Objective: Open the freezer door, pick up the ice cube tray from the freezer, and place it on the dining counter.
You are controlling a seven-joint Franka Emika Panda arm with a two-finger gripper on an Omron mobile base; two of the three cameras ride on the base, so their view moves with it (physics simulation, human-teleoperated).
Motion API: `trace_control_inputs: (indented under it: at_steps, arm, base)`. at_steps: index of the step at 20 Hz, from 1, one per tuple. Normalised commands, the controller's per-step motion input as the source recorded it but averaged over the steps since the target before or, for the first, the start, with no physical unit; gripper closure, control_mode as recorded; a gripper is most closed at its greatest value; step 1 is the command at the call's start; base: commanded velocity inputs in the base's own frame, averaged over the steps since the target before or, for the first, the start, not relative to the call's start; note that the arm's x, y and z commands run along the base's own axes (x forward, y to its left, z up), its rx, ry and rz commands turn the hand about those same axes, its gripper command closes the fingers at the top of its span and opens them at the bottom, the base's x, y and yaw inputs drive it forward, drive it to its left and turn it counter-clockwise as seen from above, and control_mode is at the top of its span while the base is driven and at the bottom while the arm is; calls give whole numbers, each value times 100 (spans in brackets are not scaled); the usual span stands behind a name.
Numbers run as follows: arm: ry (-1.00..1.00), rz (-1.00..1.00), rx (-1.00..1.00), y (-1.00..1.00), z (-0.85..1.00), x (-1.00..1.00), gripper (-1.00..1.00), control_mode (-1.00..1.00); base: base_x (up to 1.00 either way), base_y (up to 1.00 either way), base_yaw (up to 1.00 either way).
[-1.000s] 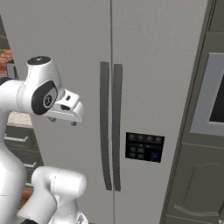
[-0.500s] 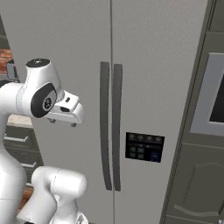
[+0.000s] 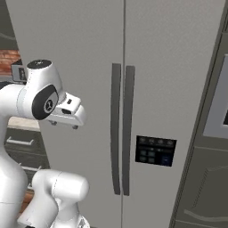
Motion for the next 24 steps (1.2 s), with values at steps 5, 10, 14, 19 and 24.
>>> trace_control_inputs:
  at_steps: [5,10,14,19,24]
  arm:
    - [0,0,0,0,0,0,-100,100]
    - [0,0,0,0,0,0,-100,100]
    - [0,0,0,0,0,0,-100,100]
    - [-2,0,1,-23,0,-10,-100,-100]
    - [-24,3,9,-100,-1,-71,-100,-100]
  base:
    - [18,45,0]
    - [8,29,0]
    - [0,3,0]
    - [0,0,0]
    - [0,0,0]
